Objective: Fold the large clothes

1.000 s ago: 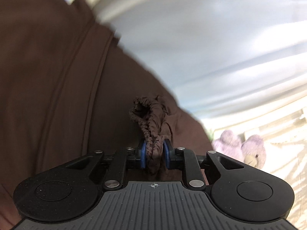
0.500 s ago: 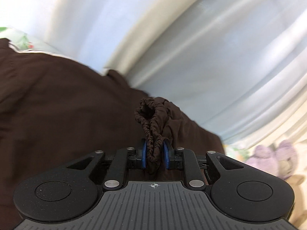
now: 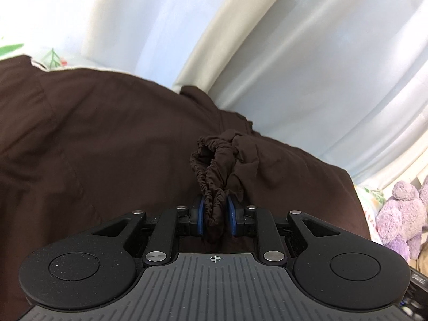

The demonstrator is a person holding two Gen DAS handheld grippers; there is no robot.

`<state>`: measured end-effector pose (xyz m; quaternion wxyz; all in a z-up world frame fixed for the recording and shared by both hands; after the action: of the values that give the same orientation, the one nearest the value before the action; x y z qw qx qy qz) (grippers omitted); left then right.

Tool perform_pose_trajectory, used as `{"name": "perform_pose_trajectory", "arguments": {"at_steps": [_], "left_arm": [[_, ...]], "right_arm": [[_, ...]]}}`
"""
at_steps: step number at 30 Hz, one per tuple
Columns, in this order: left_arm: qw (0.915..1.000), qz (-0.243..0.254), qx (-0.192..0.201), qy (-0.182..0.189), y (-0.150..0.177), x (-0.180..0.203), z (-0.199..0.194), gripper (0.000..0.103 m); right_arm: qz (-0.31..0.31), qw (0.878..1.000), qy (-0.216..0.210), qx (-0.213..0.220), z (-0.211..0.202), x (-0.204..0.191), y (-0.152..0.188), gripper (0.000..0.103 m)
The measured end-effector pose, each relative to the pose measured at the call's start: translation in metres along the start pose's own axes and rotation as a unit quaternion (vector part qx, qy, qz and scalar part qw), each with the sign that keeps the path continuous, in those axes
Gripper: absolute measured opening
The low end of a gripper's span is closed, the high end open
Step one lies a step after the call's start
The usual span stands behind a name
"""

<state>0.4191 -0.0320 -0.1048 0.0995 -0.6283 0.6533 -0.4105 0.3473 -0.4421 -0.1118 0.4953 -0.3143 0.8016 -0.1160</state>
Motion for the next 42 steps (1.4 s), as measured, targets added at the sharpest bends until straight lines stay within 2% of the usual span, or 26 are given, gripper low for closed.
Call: {"name": "perform_pose_trajectory", "arguments": {"at_steps": [5, 9, 11, 13, 15, 18, 20, 21, 23, 25, 28, 32, 35, 36, 37, 39, 42], "left_arm": [[0.9999, -0.01, -0.009, -0.01, 0.008, -0.013, 0.003, 0.021], [0.9998, -0.004, -0.012, -0.018, 0.014, -0.016, 0.006, 0.023], [0.9997, 0.0, -0.011, -0.021, 0.013, -0.015, 0.007, 0.024], [0.9997, -0.002, -0.012, -0.022, 0.012, -0.015, 0.006, 0.027], [0.9995, 0.0, -0.015, -0.028, 0.012, -0.015, 0.018, 0.032], [0.999, 0.005, -0.016, -0.042, 0.015, -0.018, 0.022, 0.048], [0.9988, 0.004, -0.015, -0.047, 0.016, -0.021, 0.021, 0.063], [0.9988, 0.001, -0.014, -0.046, 0.017, -0.023, 0.02, 0.068], [0.9986, -0.008, -0.013, -0.051, 0.019, -0.028, 0.017, 0.085], [0.9985, -0.008, -0.009, -0.053, 0.021, -0.032, 0.014, 0.092], [0.9988, -0.01, -0.014, -0.046, 0.024, -0.034, 0.008, 0.094], [0.9985, -0.032, -0.033, -0.029, 0.03, -0.036, -0.012, 0.094], [0.9955, -0.086, -0.036, -0.017, 0.03, -0.05, -0.042, 0.094], [0.9945, -0.1, -0.026, -0.019, 0.028, -0.057, -0.054, 0.094], [0.9932, -0.113, -0.009, -0.028, 0.025, -0.067, -0.069, 0.094], [0.9886, -0.136, 0.028, -0.057, 0.016, -0.091, -0.097, 0.094], [0.9797, -0.162, 0.071, -0.095, 0.004, -0.127, -0.126, 0.094]], "right_arm": [[-0.074, 0.997, 0.025, -0.014, -0.003, -0.017, 0.003, 0.029], [-0.106, 0.993, 0.039, -0.028, -0.003, -0.022, 0.012, 0.028], [-0.107, 0.993, 0.025, -0.044, -0.005, -0.028, 0.014, 0.029], [-0.118, 0.992, 0.0, -0.042, -0.009, -0.038, 0.013, 0.03], [-0.144, 0.989, 0.009, -0.025, -0.008, -0.045, 0.009, 0.03], [-0.186, 0.981, 0.057, -0.007, 0.012, -0.04, 0.008, 0.027], [-0.217, 0.972, 0.09, -0.001, 0.027, -0.032, 0.014, 0.02], [-0.224, 0.969, 0.102, 0.0, 0.034, -0.026, 0.018, 0.02], [-0.233, 0.967, 0.107, 0.013, 0.041, -0.016, 0.025, 0.02], [-0.247, 0.962, 0.11, 0.029, 0.04, -0.014, 0.03, 0.02], [-0.254, 0.96, 0.112, 0.043, 0.04, -0.012, 0.034, 0.022], [-0.271, 0.956, 0.102, 0.037, 0.042, -0.019, 0.038, 0.041], [-0.296, 0.945, 0.133, 0.031, 0.04, -0.035, 0.037, 0.039], [-0.297, 0.945, 0.134, 0.034, 0.038, -0.046, 0.034, 0.033], [-0.296, 0.948, 0.111, 0.041, 0.034, -0.065, 0.034, 0.027], [-0.303, 0.951, 0.051, 0.039, 0.036, -0.111, 0.041, 0.024], [-0.342, 0.939, -0.027, 0.0, 0.063, -0.185, 0.079, 0.017]]}}
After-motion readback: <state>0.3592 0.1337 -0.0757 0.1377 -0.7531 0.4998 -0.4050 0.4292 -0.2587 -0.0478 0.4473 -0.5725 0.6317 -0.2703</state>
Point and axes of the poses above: each gripper's, at about its wrist camera, not at the fingertips, and z roughly the way its jaws point, x to its right, y to its underside, the point moved 9 cm from there along z, roughly the way its jaws point, and after that the axes turned 5 degrees about z, right-handed, at the moved point
